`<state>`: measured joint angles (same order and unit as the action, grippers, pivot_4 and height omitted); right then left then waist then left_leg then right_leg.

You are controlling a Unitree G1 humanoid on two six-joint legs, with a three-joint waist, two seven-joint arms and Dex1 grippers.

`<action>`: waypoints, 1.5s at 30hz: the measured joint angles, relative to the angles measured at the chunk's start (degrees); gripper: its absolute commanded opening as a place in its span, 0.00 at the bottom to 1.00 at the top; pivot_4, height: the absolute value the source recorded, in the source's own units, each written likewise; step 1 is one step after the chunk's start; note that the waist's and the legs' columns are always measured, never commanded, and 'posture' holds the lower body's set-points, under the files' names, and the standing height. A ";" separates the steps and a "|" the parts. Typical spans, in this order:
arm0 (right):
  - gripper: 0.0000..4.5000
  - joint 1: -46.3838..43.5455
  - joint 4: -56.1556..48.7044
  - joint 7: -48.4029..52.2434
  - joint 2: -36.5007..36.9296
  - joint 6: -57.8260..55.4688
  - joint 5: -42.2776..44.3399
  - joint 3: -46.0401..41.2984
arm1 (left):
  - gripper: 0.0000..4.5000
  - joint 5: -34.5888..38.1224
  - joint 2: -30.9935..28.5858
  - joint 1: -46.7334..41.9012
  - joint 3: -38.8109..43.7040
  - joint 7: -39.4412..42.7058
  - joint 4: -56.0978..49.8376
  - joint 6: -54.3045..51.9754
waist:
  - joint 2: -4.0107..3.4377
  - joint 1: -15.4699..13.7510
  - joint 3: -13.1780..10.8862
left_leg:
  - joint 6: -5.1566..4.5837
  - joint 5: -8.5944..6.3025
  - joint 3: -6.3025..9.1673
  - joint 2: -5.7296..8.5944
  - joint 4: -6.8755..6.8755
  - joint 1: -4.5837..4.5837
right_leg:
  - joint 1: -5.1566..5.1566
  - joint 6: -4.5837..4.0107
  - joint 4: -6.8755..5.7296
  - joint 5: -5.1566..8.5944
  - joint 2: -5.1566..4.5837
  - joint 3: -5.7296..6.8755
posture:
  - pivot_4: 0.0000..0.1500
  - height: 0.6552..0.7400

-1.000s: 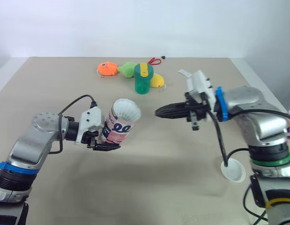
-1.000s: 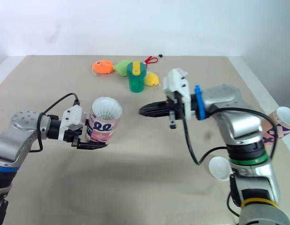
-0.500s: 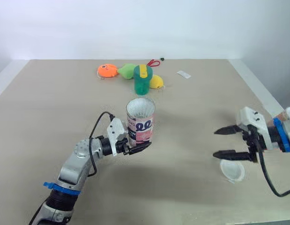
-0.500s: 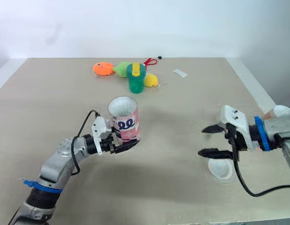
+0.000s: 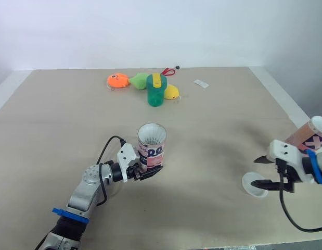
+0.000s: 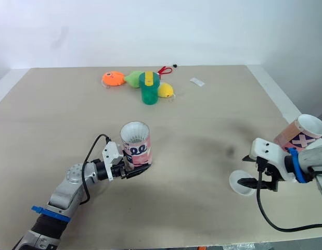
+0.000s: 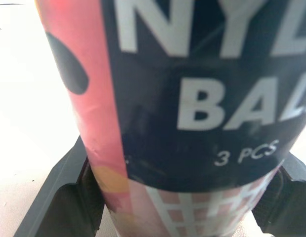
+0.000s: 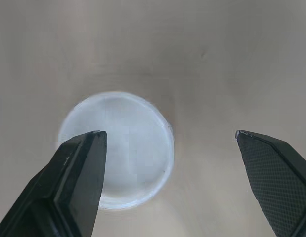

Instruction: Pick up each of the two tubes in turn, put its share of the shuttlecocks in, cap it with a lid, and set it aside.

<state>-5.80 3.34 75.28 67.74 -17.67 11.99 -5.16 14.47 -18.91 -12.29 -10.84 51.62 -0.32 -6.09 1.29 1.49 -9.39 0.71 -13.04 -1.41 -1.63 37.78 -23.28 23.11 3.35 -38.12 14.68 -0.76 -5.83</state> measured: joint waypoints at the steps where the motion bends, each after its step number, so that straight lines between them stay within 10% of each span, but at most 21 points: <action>1: 0.99 -0.17 0.55 -0.55 -0.70 0.48 -0.44 0.81 | 0.75 0.02 0.00 0.01 -0.01 0.01 -0.01 -0.01 | -0.02 0.00 0.01 | 0.00 0.00 -0.02 0.01 -0.01 0.00 | 0.00 0.03 0.00 0.00 0.00 -0.04 | 1.00 1.00; 6: 0.94 -1.46 1.93 -1.22 -1.45 2.62 -1.73 1.60 | 0.75 0.03 0.00 0.03 -0.03 -0.03 -0.01 -0.14 | -0.01 0.01 0.03 | 0.00 0.00 -0.08 0.01 -0.01 0.04 | -0.01 0.06 0.00 -0.02 0.01 -0.10 | 1.00 1.00; 15: 0.08 -2.23 3.39 -1.42 -1.89 4.51 -2.22 2.93 | 0.75 0.01 0.01 0.11 -0.06 -0.18 0.00 -0.61 | 0.32 0.01 0.25 | 0.00 0.00 -0.18 -0.02 0.06 0.16 | -0.09 -0.02 0.02 -0.04 0.04 -0.25 | 1.00 1.00; 17: 0.04 -2.38 3.75 -1.34 -1.88 4.49 -2.36 2.94 | 0.75 0.01 0.01 0.11 -0.06 -0.19 0.00 -0.61 | 0.33 0.01 0.25 | 0.00 0.00 -0.18 -0.02 0.06 0.16 | -0.09 -0.01 0.02 -0.05 0.04 -0.25 | 1.00 1.00; 27: 0.04 -6.54 -0.07 1.69 -2.26 -2.80 2.56 3.23 | 0.75 0.05 0.00 0.08 0.10 -0.10 0.28 -0.54 | 0.16 0.09 0.31 | 0.00 0.00 -0.17 -0.03 0.05 0.17 | -0.05 0.13 0.02 -0.16 0.07 -0.32 | 1.00 1.00; 35: 0.04 -41.38 -15.52 -2.16 -13.61 -15.85 11.52 7.48 | 0.75 -0.38 0.74 -2.45 -0.10 -0.08 3.18 0.05 | -0.07 0.85 0.23 | -0.19 0.13 -0.09 -0.05 0.03 0.07 | 0.06 -0.17 0.02 -0.20 0.15 -0.26 | 1.00 1.00; 45: 0.04 -58.76 -10.79 -4.13 -27.92 -15.76 6.12 21.54 | 0.75 -0.45 1.72 -3.61 -0.55 0.05 5.47 2.37 | 0.08 0.70 0.28 | -0.19 0.12 -0.13 0.05 -0.12 -0.16 | 0.23 -0.14 0.05 -0.33 -0.25 -0.17 | 1.00 1.00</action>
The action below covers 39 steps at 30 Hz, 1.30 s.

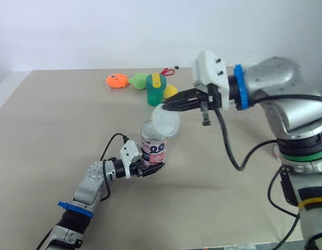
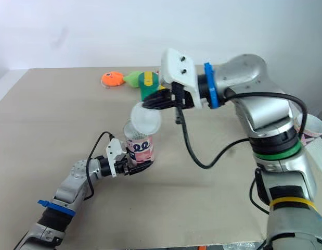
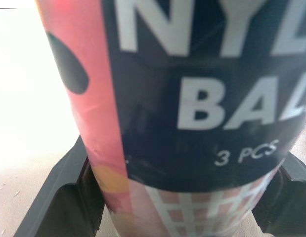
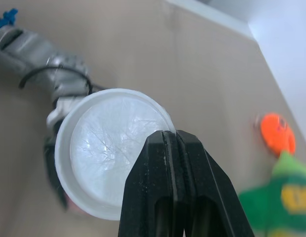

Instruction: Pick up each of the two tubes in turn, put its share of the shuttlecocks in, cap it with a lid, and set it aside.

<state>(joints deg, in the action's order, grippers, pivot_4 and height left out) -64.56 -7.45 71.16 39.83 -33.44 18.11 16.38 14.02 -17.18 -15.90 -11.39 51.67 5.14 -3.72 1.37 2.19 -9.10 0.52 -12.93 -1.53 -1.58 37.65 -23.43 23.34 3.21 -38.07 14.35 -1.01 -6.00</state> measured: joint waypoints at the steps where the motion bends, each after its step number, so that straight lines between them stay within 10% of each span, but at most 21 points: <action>1: 0.04 -0.73 1.03 0.15 -0.41 0.80 -0.94 0.97 | 0.75 0.00 0.01 0.01 0.02 -0.02 0.06 0.08 | 0.01 0.04 0.00 | 0.00 0.00 0.00 0.00 0.00 0.01 | 0.00 -0.01 0.00 0.00 -0.02 0.01 | 1.00 1.00; 39: 0.04 -3.62 5.22 6.28 -5.18 8.01 -13.95 10.02 | 0.75 -0.12 0.04 0.62 0.11 -1.77 0.33 1.10 | 0.01 0.29 0.00 | -0.02 0.02 0.04 -0.07 0.00 0.08 | 0.01 -0.28 -0.01 -0.11 0.00 0.37 | 1.00 1.00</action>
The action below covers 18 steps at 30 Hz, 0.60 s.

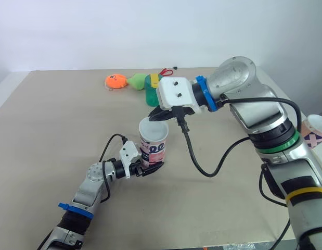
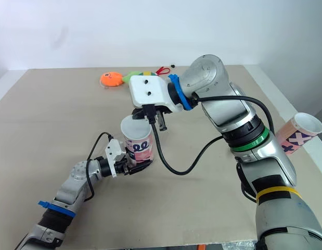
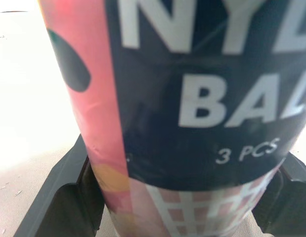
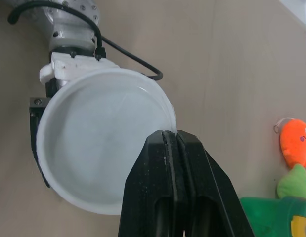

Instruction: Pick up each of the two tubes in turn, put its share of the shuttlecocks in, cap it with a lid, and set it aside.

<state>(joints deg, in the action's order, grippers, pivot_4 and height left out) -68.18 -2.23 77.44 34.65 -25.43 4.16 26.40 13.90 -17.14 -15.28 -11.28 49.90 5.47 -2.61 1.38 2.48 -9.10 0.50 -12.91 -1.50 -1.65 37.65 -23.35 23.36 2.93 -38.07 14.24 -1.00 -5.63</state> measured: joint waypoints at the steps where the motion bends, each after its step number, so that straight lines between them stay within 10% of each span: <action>1: 0.04 0.00 0.00 0.04 -0.06 0.22 -0.05 0.03 | 0.75 0.00 0.00 0.00 0.00 0.00 0.01 0.00 | 0.00 0.00 0.00 | 0.00 0.00 0.00 0.00 0.00 0.00 | 0.00 0.00 0.00 0.00 0.00 0.00 | 1.00 1.00; 18: 0.04 0.82 -0.53 0.30 -0.75 3.67 -3.70 1.06 | 0.75 -0.01 -0.11 -0.04 0.00 0.01 0.21 0.00 | 0.00 0.02 0.00 | 0.00 0.00 0.05 -0.01 -0.02 0.00 | 0.01 0.10 0.00 0.24 0.00 0.01 | 1.00 1.00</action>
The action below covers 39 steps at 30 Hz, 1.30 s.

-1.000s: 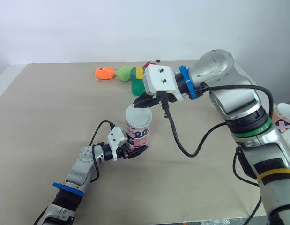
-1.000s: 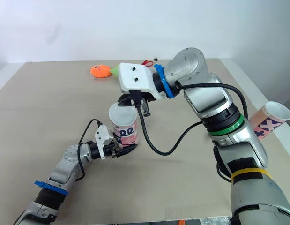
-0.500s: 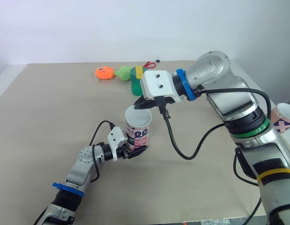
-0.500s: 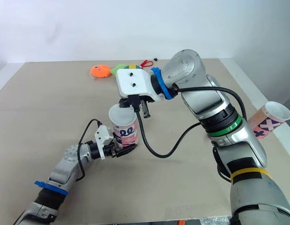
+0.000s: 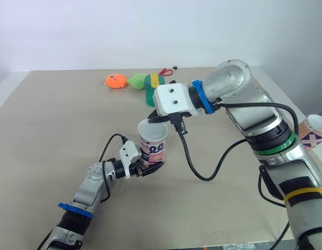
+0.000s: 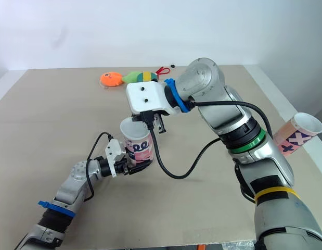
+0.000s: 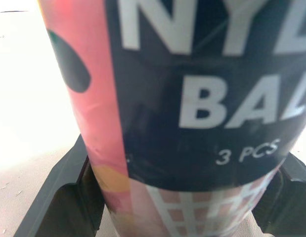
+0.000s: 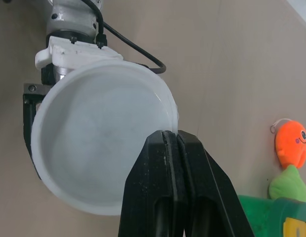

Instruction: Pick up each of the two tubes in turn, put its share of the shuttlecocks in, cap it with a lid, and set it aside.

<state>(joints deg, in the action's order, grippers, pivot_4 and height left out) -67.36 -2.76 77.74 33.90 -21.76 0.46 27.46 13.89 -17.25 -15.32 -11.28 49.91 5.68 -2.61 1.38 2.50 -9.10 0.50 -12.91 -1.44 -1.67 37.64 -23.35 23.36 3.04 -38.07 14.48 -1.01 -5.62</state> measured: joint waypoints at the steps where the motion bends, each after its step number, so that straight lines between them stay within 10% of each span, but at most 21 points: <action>1: 0.04 0.10 -0.02 0.00 -0.02 0.52 -0.32 0.11 | 0.75 0.00 0.00 0.00 0.00 0.00 0.00 0.00 | 0.00 0.00 0.00 | 0.00 0.00 0.01 0.00 0.00 0.00 | 0.00 0.00 0.00 0.00 -0.01 -0.01 | 1.00 1.00; 33: 0.04 1.30 -1.85 -0.24 -0.36 4.55 -4.87 0.95 | 0.75 0.01 -0.04 0.01 0.02 -0.06 -0.06 -0.03 | 0.01 0.02 0.01 | 0.00 0.00 0.09 -0.04 -0.04 0.07 | -0.02 -0.13 0.00 0.08 -0.04 -0.02 | 1.00 1.00; 39: 0.49 1.36 -1.99 -0.39 -0.53 4.04 -5.23 0.19 | 0.75 -0.01 -0.04 0.03 -0.01 -0.05 -0.06 -0.02 | 0.02 0.02 0.02 | 0.00 0.00 0.09 -0.05 -0.07 0.08 | -0.02 -0.13 0.01 0.10 -0.06 -0.02 | 1.00 1.00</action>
<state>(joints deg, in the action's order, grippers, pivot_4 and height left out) -66.01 -4.75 77.35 33.37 -17.72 -4.77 27.64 13.88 -17.29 -15.29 -11.30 49.86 5.62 -2.63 1.40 2.52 -9.09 0.50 -12.91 -1.36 -1.71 37.57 -23.27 23.34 2.91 -38.07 14.58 -1.07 -5.64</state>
